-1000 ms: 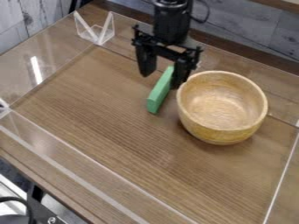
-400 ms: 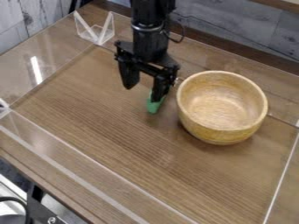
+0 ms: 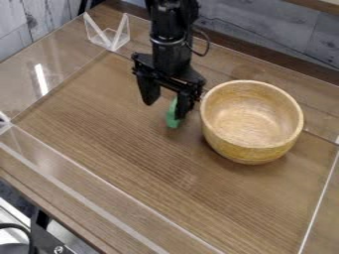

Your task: Put green stick into wooden bowl

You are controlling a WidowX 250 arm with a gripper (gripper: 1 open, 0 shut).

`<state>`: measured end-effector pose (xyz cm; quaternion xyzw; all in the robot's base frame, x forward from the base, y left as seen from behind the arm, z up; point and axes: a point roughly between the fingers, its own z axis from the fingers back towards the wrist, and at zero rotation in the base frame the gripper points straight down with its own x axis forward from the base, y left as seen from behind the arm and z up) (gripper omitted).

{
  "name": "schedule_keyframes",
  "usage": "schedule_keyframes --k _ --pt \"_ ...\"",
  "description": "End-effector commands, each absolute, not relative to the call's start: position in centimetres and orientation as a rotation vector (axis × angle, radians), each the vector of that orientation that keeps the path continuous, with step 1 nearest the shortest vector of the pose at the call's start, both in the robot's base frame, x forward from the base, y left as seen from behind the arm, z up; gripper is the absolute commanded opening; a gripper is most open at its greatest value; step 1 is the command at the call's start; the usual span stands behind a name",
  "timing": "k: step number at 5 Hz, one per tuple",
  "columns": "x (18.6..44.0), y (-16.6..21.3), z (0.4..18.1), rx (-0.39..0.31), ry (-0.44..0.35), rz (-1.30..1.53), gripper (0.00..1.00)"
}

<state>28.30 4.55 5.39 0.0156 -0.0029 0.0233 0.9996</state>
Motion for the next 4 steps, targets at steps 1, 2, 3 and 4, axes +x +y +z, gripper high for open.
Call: schedule_keyframes --k 1,2,3,4 --pt "28.99 4.73 5.92 0.041 -0.053 0.058 1.00" --pt "28.86 4.60 5.74 0.044 -0.059 0.058 1.00" --pt "29.06 4.57 5.76 0.042 -0.072 0.061 1.00" --pt "29.20 4.56 5.78 0.041 -0.083 0.065 1.00"
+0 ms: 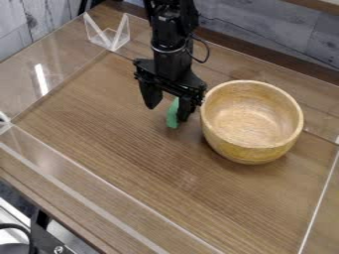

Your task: Put green stick into wooden bowl

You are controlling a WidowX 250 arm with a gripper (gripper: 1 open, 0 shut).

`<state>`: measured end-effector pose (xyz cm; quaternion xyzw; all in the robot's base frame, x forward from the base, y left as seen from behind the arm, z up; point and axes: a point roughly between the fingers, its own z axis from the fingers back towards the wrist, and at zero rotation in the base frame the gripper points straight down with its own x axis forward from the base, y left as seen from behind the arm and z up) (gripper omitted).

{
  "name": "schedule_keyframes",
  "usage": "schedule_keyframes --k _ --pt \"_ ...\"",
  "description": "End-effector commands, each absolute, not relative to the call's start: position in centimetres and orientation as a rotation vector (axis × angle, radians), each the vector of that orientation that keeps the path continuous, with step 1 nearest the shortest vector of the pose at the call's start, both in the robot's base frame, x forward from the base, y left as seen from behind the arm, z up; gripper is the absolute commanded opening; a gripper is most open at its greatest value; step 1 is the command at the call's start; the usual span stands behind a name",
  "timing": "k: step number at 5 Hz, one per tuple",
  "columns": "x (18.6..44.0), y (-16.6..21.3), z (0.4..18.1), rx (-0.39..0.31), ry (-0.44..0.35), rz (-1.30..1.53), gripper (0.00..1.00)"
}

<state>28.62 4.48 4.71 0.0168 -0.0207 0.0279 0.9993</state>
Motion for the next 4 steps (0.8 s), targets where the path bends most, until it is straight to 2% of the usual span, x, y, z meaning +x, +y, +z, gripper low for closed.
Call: schedule_keyframes --k 1,4 --pt "29.06 4.50 5.89 0.039 -0.090 0.067 1.00" --pt "29.20 4.60 6.52 0.030 -0.115 0.076 1.00"
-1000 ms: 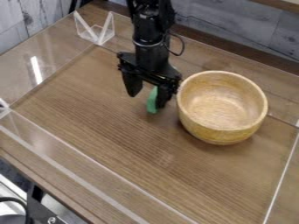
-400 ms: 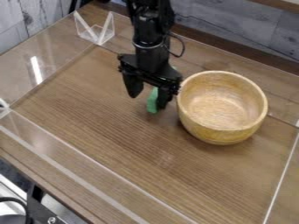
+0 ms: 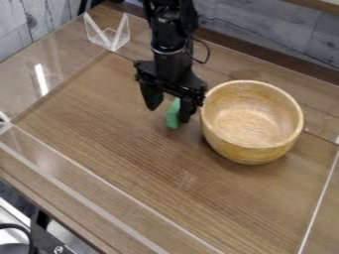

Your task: Put green stick into wooden bowl

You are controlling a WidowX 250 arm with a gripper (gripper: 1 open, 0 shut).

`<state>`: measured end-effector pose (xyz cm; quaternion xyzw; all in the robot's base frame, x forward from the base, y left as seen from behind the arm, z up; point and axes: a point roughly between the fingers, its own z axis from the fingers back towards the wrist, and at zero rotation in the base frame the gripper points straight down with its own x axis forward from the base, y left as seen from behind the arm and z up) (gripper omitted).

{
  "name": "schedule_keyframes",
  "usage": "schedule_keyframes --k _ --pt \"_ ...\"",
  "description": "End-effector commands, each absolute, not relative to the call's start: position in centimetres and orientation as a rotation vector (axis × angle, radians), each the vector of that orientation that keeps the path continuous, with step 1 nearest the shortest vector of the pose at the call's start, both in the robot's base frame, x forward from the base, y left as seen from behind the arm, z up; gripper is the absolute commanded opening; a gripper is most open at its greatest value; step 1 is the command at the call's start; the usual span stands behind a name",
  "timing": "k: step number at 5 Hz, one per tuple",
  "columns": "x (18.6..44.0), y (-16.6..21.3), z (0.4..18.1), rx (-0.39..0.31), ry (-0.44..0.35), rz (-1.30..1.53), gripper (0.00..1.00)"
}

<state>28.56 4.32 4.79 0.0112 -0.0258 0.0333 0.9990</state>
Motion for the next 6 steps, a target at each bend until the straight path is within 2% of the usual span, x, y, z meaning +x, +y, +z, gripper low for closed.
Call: schedule_keyframes --k 1,4,6 --pt "29.1 4.7 6.7 0.031 -0.121 0.079 1.00" --pt "29.4 5.0 6.8 0.036 -0.139 0.094 1.00" --pt "30.0 5.1 4.9 0.045 -0.128 0.102 1.00"
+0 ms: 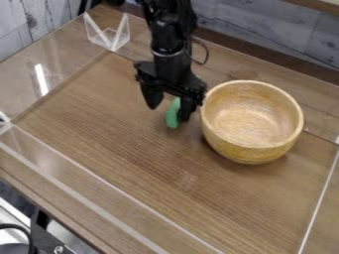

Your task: Put green stick into wooden bowl

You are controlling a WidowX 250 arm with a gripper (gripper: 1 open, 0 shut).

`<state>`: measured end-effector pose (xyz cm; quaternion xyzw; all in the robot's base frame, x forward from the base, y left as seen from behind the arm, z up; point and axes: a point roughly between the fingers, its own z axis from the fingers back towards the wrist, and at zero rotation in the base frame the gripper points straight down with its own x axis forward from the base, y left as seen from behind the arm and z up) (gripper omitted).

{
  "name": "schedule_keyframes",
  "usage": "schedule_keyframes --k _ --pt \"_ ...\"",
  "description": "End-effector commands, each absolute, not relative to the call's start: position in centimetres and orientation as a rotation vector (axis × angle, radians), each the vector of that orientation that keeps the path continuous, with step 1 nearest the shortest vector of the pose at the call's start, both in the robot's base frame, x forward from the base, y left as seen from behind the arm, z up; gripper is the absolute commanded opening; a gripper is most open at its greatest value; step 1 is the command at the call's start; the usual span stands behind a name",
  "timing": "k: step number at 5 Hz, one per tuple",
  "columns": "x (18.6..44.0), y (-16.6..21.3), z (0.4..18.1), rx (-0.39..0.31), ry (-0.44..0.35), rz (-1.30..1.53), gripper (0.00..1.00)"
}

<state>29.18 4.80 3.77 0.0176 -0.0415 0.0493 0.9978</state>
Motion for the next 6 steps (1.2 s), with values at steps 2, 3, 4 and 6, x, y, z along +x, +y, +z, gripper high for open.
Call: schedule_keyframes --k 2,3,4,6 --pt "30.3 5.2 3.5 0.051 -0.117 0.110 0.00" --pt "30.2 5.3 3.3 0.050 -0.112 0.113 0.00" --pt "30.1 5.0 4.0 0.043 -0.103 0.124 0.00" --pt "30.0 4.4 5.3 0.028 -0.086 0.142 0.00"
